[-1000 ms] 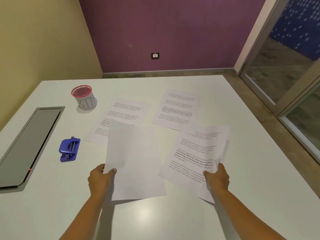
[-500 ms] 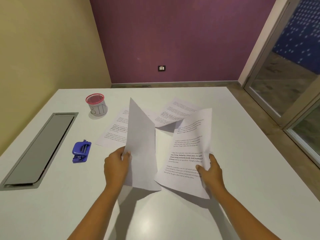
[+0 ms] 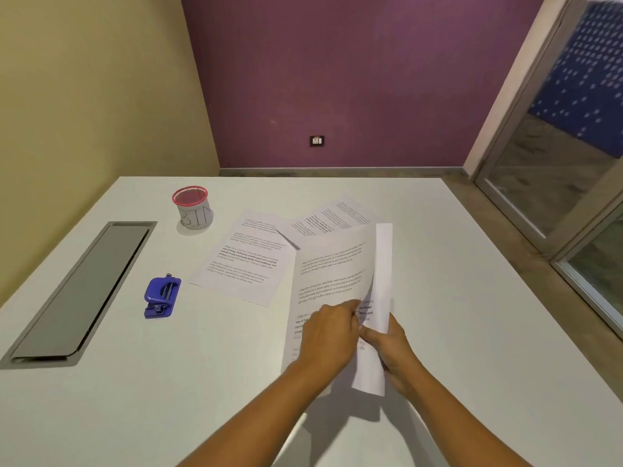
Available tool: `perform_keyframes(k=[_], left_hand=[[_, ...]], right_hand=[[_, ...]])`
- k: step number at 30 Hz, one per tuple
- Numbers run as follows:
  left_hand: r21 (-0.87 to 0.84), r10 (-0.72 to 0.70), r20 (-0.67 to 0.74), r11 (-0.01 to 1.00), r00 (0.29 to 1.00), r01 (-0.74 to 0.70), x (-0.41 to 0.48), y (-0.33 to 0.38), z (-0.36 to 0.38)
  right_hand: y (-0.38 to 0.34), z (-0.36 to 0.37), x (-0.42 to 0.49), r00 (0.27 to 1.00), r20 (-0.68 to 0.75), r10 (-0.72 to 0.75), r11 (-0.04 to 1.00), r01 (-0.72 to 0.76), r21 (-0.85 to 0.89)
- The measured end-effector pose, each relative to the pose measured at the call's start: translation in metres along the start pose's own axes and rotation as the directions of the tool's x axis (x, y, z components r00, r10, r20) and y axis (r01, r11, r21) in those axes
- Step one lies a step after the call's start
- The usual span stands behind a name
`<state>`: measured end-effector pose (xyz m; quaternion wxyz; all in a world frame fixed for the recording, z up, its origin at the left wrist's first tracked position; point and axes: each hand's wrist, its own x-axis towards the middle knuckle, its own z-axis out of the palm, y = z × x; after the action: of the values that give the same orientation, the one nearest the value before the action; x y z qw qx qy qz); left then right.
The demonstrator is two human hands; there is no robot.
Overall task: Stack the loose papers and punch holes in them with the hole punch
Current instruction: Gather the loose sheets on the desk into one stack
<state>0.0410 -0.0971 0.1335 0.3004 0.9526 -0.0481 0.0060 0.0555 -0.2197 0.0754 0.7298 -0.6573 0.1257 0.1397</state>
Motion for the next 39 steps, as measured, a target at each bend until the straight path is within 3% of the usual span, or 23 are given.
perform_keyframes(k=[5,8,10,12,15,16,18,20,22,24,26,28,30,32,39], left_hand=[[-0.052,-0.032,0.109,0.998,0.993,0.038,0.000,0.006,-0.001],[-0.218,-0.111,0.172,0.965,0.979,0.148,0.000,0.003,-0.008],[-0.301,-0.123,0.110,0.942,0.986,0.151,0.005,-0.004,-0.014],[-0.307,-0.169,-0.058,0.941,0.984,0.144,0.013,-0.019,-0.025],[-0.306,-0.287,-0.271,0.931,0.919,0.200,0.030,-0.060,-0.041],[-0.362,-0.383,-0.228,0.887,0.895,0.287,0.035,-0.075,-0.047],[-0.584,-0.565,0.077,0.642,0.821,0.496,0.041,-0.098,-0.053],[-0.660,-0.521,0.423,0.384,0.742,0.646,0.039,-0.114,-0.046],[-0.624,-0.427,0.587,0.303,0.688,0.720,0.033,-0.121,-0.035],[-0.589,-0.376,0.662,0.274,0.648,0.760,0.030,-0.122,-0.022],[-0.548,-0.337,0.724,0.249,0.602,0.799,0.028,-0.121,-0.011],[-0.554,-0.273,0.778,0.128,0.566,0.823,0.025,-0.119,-0.001],[-0.596,-0.241,0.778,0.008,0.580,0.803,0.022,-0.117,0.005],[-0.656,-0.276,0.727,-0.010,0.628,0.755,0.021,-0.119,0.008],[-0.747,-0.364,0.560,0.165,0.744,0.644,0.022,-0.129,-0.005]], right_hand=[[-0.007,0.003,0.002,0.994,0.109,0.015,0.989,-0.031,0.142],[-0.013,0.003,0.001,0.969,0.235,0.071,0.940,-0.143,0.308],[-0.017,0.000,0.001,0.951,0.292,0.102,0.918,-0.203,0.341],[-0.016,-0.006,0.003,0.941,0.311,0.135,0.922,-0.234,0.310],[-0.019,-0.011,0.004,0.926,0.338,0.166,0.911,-0.275,0.307],[-0.023,-0.011,0.002,0.926,0.325,0.191,0.913,-0.289,0.289],[-0.029,-0.013,-0.002,0.933,0.287,0.217,0.920,-0.294,0.259],[-0.032,-0.015,-0.006,0.943,0.248,0.223,0.924,-0.285,0.255],[-0.042,-0.010,-0.015,0.949,0.212,0.231,0.925,-0.282,0.254],[-0.038,-0.013,-0.014,0.952,0.219,0.212,0.921,-0.270,0.281],[-0.028,-0.016,-0.003,0.929,0.322,0.184,0.913,-0.283,0.295],[-0.024,-0.014,0.000,0.933,0.323,0.156,0.906,-0.266,0.330],[-0.020,-0.015,0.003,0.939,0.300,0.168,0.906,-0.267,0.329],[-0.017,-0.018,0.005,0.942,0.263,0.211,0.909,-0.287,0.301],[-0.014,-0.031,0.015,0.922,0.288,0.258,0.846,-0.360,0.394]])
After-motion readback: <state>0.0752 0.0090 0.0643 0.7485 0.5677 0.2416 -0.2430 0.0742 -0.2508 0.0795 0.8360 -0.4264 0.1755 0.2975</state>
